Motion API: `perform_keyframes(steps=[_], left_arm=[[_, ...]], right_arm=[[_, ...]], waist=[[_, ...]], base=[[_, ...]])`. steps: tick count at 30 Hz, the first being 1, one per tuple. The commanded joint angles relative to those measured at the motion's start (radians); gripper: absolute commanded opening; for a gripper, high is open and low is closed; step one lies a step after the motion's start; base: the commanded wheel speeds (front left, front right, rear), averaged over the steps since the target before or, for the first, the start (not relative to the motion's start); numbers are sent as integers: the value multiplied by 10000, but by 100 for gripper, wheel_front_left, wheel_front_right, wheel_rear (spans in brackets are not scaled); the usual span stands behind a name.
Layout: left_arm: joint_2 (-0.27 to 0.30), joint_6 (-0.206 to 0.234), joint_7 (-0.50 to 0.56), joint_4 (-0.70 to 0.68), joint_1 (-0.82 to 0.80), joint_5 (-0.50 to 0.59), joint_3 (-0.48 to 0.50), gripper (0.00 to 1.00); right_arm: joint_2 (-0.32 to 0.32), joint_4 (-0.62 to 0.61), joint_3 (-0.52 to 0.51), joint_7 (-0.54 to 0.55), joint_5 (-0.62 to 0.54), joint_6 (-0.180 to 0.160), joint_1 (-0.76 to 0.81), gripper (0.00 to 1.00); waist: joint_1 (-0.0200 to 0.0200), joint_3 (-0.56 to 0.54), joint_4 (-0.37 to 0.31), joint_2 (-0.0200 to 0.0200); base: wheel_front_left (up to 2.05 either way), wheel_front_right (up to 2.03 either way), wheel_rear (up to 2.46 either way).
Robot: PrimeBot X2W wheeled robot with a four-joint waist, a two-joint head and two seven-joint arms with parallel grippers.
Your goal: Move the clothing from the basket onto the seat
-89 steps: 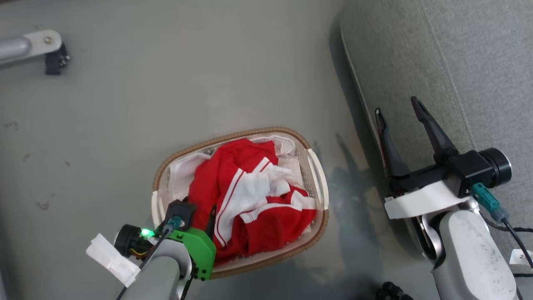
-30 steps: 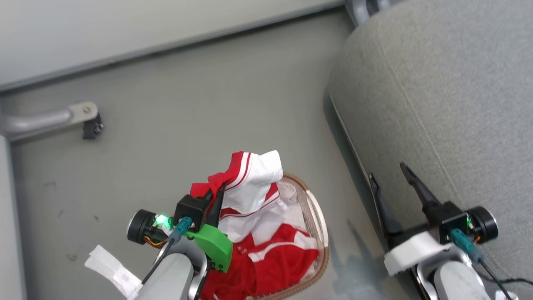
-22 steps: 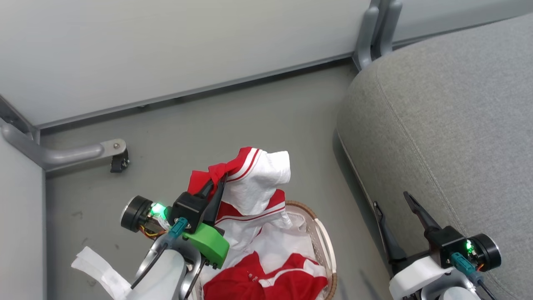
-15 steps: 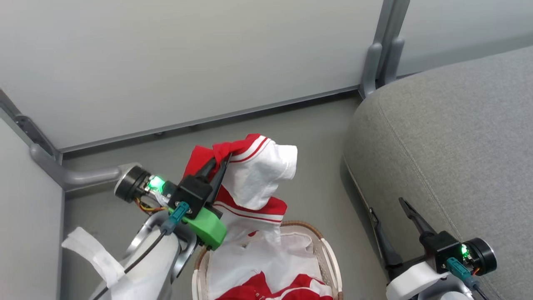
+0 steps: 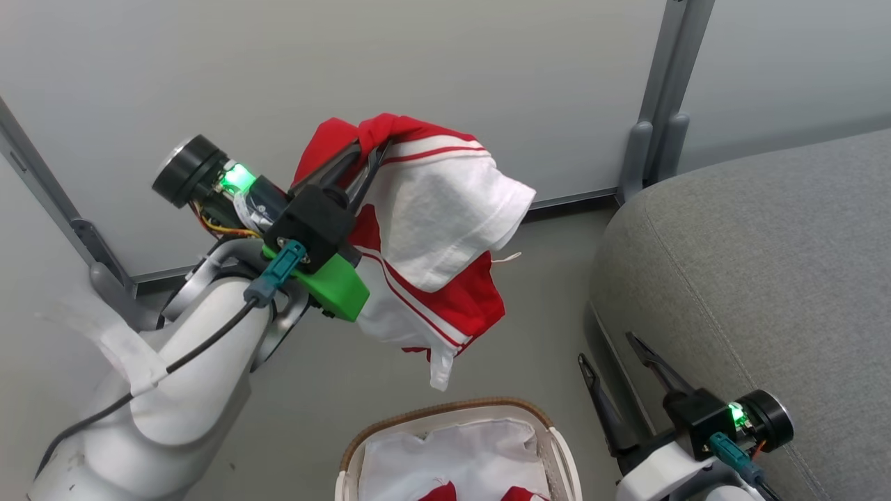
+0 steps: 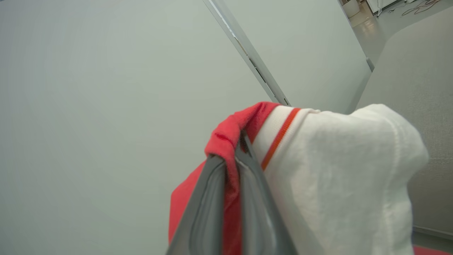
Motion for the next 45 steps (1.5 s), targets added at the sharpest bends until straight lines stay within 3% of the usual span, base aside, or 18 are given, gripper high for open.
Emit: perform_keyframes(steps=[1,16,32,33,34,37,45], left_arm=[[118,-19,57,-101,-323,-157,-96,0],[-101,-22,340,-369,-1882,-793,-1174,0],[-595,-20,292,-565,-2061,-1404,-2040,0],[-610,-21,284,-551,-2053,-1446,-2052,0],[-628,-21,267,-524,-2032,-1496,-2052,0],[-627,28,215,-413,-1909,-1564,-2026,0],[-405,262,57,62,-1363,-2025,-1783,0]], right_arm=[[-37,9,121,-49,-74,-6,-196,100],[-40,523,1957,-49,-308,-7,-1854,100],[-37,1865,2293,-49,132,-7,-3519,100],[-38,1967,2296,-49,185,-7,-3601,75],[-38,2069,2296,-49,250,-7,-3680,40],[-38,2222,2285,-49,379,-7,-3800,0],[-37,2132,1968,-49,473,-7,-3512,0]], waist=[[1,-36,19,0],[1,-48,433,0],[1,-50,892,0],[1,-51,915,0],[1,-53,942,0],[1,-61,990,0],[1,-76,970,0]], base=[[0,0,0],[0,0,0],[0,0,0],[0,0,0],[0,0,0],[0,0,0],[0,0,0]])
